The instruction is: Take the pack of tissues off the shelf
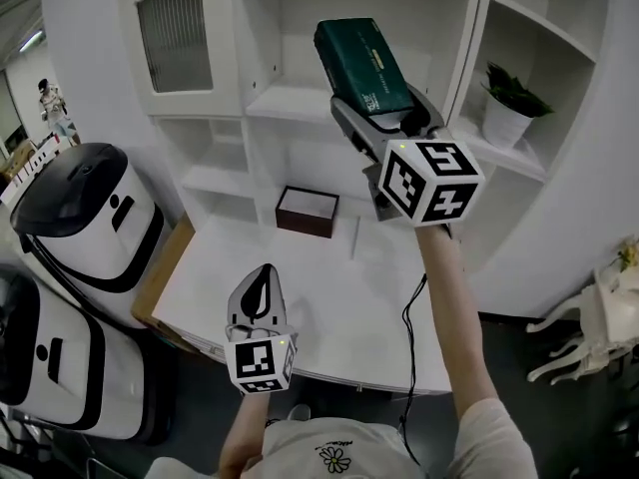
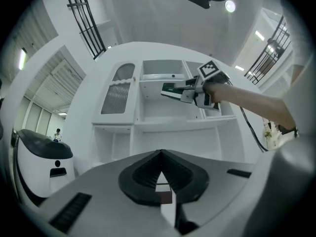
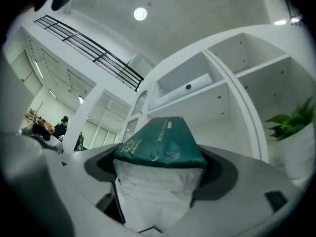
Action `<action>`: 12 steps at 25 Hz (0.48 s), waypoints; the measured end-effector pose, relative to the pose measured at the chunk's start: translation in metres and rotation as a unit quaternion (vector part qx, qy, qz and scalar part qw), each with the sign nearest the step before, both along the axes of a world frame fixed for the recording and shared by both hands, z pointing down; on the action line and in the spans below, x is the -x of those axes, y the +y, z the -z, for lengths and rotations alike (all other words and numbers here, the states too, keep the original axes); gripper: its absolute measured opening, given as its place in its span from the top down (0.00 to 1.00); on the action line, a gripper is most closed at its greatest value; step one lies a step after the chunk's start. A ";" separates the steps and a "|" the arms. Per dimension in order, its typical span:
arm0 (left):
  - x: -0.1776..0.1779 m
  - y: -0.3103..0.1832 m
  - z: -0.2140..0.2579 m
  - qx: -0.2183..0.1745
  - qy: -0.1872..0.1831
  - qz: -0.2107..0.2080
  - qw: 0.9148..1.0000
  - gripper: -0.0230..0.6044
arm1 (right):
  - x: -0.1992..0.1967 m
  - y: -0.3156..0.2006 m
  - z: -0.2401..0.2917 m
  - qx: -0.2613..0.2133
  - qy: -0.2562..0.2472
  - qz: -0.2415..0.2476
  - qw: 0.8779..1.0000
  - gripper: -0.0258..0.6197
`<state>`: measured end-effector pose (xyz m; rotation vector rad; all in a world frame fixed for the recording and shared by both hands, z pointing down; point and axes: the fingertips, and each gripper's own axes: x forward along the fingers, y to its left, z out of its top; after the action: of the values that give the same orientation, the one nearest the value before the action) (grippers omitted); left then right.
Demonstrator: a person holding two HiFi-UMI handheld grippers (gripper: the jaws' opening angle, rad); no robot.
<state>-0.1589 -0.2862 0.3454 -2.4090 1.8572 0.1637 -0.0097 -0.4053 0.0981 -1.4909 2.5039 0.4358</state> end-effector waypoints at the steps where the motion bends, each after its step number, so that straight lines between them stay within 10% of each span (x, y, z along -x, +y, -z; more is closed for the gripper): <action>1: 0.000 0.002 0.003 -0.004 0.001 0.000 1.000 0.96 | -0.005 0.013 -0.003 -0.018 -0.006 -0.004 1.000 0.28; 12: 0.019 0.021 0.012 -0.036 -0.006 0.055 0.998 0.96 | -0.022 0.098 -0.062 -0.144 -0.005 -0.048 0.988 0.27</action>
<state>-0.1775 -0.2651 0.3337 -2.2500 1.9377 0.2038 0.0119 -0.3069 0.1601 -1.4950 2.2498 0.7690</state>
